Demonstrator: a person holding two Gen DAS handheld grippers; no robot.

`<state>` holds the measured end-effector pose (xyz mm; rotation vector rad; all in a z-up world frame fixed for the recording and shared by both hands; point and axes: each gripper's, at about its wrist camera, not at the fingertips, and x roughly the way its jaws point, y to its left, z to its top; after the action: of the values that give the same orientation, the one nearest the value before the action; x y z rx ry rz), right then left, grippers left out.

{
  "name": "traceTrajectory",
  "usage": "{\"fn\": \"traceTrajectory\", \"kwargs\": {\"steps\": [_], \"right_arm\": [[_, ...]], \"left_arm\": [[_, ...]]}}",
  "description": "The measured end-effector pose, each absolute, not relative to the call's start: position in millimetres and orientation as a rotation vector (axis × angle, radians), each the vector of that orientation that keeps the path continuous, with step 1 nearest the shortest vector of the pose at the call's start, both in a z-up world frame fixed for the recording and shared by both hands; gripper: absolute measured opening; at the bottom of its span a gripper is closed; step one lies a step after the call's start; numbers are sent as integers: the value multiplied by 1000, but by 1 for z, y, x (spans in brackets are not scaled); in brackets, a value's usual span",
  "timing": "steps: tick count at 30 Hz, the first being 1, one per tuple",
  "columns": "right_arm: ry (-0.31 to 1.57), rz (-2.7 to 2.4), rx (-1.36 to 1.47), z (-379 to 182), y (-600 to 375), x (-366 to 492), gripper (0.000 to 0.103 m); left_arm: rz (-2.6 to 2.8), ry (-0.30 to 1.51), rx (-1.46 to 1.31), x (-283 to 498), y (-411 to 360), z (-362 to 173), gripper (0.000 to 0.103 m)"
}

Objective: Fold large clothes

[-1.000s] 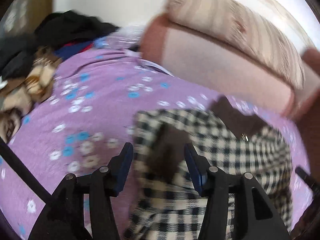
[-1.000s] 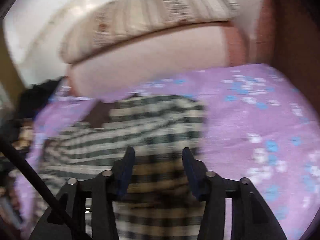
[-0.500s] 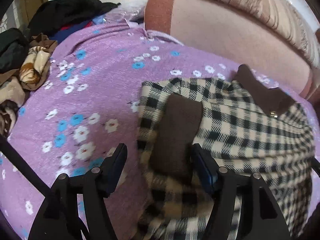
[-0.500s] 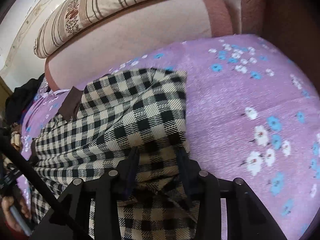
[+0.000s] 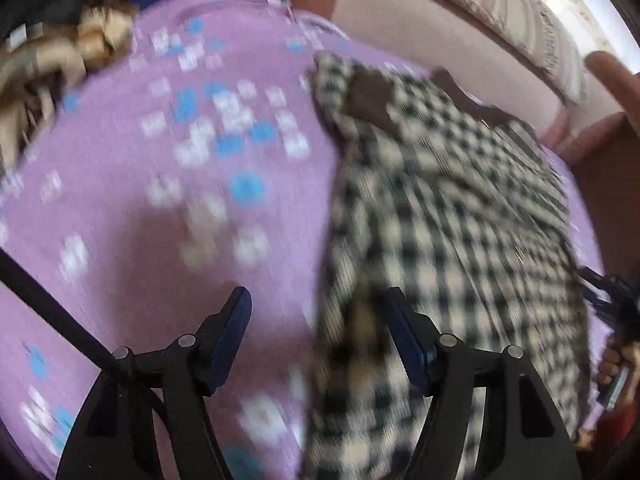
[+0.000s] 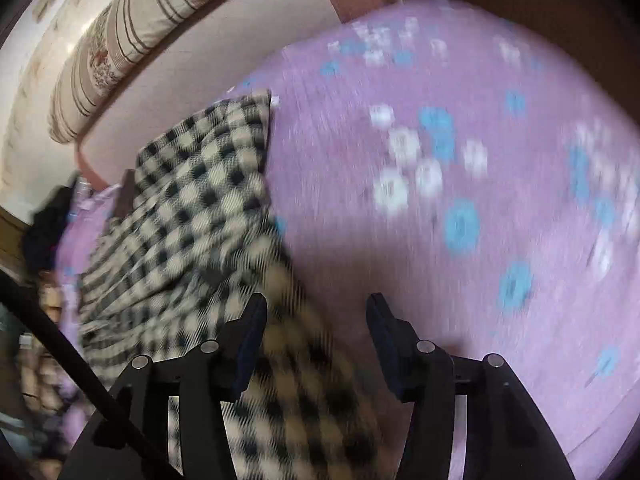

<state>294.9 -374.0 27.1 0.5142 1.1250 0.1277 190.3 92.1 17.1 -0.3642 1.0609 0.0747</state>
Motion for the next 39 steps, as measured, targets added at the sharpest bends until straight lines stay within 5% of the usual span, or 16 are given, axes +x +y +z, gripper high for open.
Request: {"fn": "traceTrajectory", "kwargs": {"steps": [11,20,35,36,39], "right_arm": [[1211,428,972,4,-407,188,55],[1234,524,1007,-1,-384,95,55],[1173,476,809,14,-363,30,53],[1167,464,787,16,-361,28,50],[1159,381,677,21,-351,24,20]], "left_arm": [[-162,1034,-441,102,60,21,67],[-204,1014,-463,49,50,19,57],[-154,984,-429,2,30,14,57],[-127,991,-399,3,25,14,51],[-9,1030,-235,8,12,18,7]]}}
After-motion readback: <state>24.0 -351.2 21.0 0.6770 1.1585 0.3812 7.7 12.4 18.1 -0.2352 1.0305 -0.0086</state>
